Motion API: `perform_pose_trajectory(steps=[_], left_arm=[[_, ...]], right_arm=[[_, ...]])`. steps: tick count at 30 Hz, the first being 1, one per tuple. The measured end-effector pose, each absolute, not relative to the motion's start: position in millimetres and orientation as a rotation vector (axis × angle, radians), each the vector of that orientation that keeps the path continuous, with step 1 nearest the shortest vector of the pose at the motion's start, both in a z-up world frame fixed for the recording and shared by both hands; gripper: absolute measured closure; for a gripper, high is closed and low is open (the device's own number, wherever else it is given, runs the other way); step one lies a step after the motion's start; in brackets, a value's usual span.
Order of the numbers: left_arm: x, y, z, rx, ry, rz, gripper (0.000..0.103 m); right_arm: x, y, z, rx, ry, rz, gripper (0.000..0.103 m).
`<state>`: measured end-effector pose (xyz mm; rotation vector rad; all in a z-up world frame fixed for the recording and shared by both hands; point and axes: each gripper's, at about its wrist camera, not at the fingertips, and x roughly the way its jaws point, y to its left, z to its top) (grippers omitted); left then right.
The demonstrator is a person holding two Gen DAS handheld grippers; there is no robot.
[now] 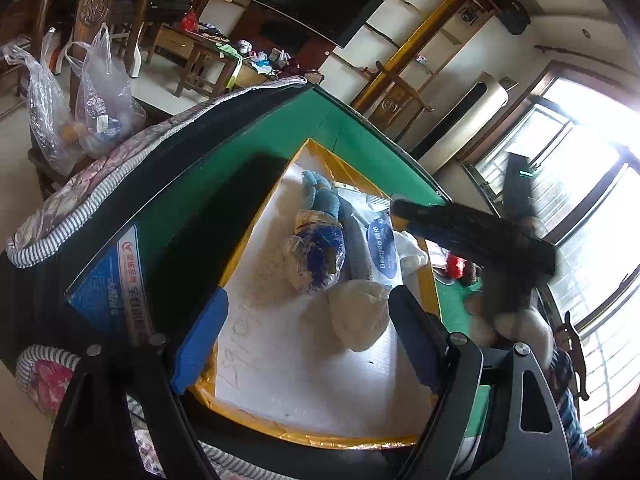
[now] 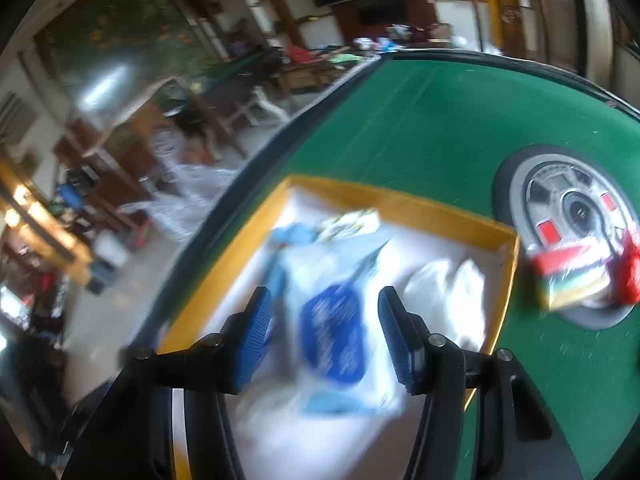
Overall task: Organize soft objects
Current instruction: 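Lower both held items into the tray and open both grippers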
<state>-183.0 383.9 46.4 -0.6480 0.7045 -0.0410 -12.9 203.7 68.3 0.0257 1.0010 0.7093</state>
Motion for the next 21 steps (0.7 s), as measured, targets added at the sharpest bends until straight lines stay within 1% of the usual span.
perform_pose_trajectory(steps=[3,5,7,9,12,14,17,21], left_arm=[[-187.5,386.7,47.7,-0.635,0.705,-0.015,0.020],[-188.7,390.7,45.5,-0.639,0.705,-0.004,0.020],[-189.9,394.4,42.0,-0.656,0.713,0.005,0.020],[-190.9,397.3,39.3,-0.673,0.715,0.013,0.020],[-193.8,396.5,41.5,-0.673,0.708,0.012,0.020],[-196.4,396.8,45.0,-0.671,0.695,0.014,0.020],[-202.3,402.8,51.7,-0.672,0.661,0.035,0.020],[-213.4,416.5,57.8,-0.691,0.616,0.072,0.020]], right_arm=[[-2.5,226.4,41.0,-0.035,1.111,0.685,0.055],[-13.3,239.8,31.6,-0.076,1.135,0.713,0.056],[-27.2,242.2,26.5,-0.107,1.149,0.758,0.059],[-41.3,246.3,23.6,-0.130,1.161,0.800,0.060],[-42.4,250.5,29.6,-0.235,1.074,0.718,0.060],[-35.2,247.2,36.3,-0.245,1.040,0.669,0.060],[-38.8,226.4,58.5,-0.130,1.039,0.726,0.060],[-75.6,209.5,71.9,-0.132,1.102,0.902,0.059]])
